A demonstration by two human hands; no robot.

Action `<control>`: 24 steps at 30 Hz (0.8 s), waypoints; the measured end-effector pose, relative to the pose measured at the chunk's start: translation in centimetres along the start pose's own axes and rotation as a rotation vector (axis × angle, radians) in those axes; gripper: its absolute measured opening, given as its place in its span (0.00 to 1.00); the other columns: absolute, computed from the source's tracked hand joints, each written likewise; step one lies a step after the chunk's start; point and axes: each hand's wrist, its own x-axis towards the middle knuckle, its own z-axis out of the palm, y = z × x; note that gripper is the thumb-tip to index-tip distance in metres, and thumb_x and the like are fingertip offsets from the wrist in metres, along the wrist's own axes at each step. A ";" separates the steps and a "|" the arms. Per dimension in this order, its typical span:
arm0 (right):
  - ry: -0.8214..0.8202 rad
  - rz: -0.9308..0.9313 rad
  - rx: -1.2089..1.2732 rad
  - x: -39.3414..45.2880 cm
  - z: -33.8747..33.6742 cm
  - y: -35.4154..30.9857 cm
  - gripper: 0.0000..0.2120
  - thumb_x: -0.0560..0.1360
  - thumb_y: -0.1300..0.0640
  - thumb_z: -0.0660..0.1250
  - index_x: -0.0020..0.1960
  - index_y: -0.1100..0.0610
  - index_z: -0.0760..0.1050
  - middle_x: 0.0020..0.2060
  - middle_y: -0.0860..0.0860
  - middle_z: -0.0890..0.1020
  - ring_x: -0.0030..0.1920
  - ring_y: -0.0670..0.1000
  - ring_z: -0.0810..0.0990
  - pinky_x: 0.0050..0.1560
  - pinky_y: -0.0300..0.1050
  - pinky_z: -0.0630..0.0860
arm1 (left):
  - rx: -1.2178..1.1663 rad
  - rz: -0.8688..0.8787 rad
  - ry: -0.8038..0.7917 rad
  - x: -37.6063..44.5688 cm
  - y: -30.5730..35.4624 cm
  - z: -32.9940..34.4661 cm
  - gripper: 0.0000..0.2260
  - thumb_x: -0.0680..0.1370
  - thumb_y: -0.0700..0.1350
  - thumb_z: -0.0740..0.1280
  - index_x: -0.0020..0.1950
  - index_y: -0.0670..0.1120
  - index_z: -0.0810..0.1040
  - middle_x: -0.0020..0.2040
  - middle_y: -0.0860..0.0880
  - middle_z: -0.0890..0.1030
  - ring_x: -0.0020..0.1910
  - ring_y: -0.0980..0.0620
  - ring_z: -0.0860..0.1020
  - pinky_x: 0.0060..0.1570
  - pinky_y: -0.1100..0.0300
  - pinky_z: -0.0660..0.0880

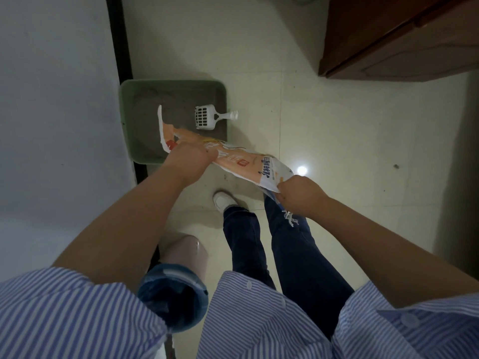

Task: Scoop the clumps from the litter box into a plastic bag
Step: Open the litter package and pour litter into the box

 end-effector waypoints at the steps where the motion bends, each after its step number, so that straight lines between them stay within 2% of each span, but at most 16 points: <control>1: 0.001 -0.001 0.006 -0.2 0.1 0.1 0.18 0.81 0.55 0.51 0.63 0.64 0.71 0.59 0.59 0.77 0.58 0.57 0.77 0.55 0.44 0.73 | -0.002 0.000 0.002 0.0 0.0 -0.1 0.17 0.79 0.37 0.55 0.68 0.44 0.65 0.58 0.41 0.75 0.55 0.44 0.75 0.49 0.55 0.72; 12: -0.004 0.017 0.037 -1.1 0.5 1.7 0.19 0.81 0.54 0.52 0.63 0.63 0.72 0.56 0.58 0.78 0.54 0.55 0.79 0.51 0.42 0.75 | -0.011 0.036 0.010 0.7 1.7 -0.6 0.17 0.79 0.37 0.55 0.68 0.43 0.67 0.59 0.41 0.75 0.57 0.43 0.75 0.51 0.54 0.72; 19: -0.011 0.039 0.031 -2.2 0.8 2.7 0.19 0.81 0.54 0.51 0.64 0.63 0.71 0.57 0.59 0.78 0.55 0.56 0.78 0.50 0.42 0.73 | 0.000 0.066 0.019 0.8 3.2 -0.9 0.19 0.79 0.35 0.55 0.70 0.44 0.65 0.58 0.41 0.76 0.56 0.43 0.75 0.49 0.55 0.72; 24: -0.020 0.042 0.036 -2.8 1.6 3.3 0.19 0.81 0.53 0.51 0.63 0.63 0.71 0.57 0.59 0.78 0.55 0.56 0.78 0.49 0.41 0.72 | -0.002 0.075 -0.007 0.9 4.1 -0.7 0.18 0.78 0.34 0.55 0.67 0.43 0.66 0.57 0.41 0.76 0.54 0.42 0.75 0.48 0.54 0.72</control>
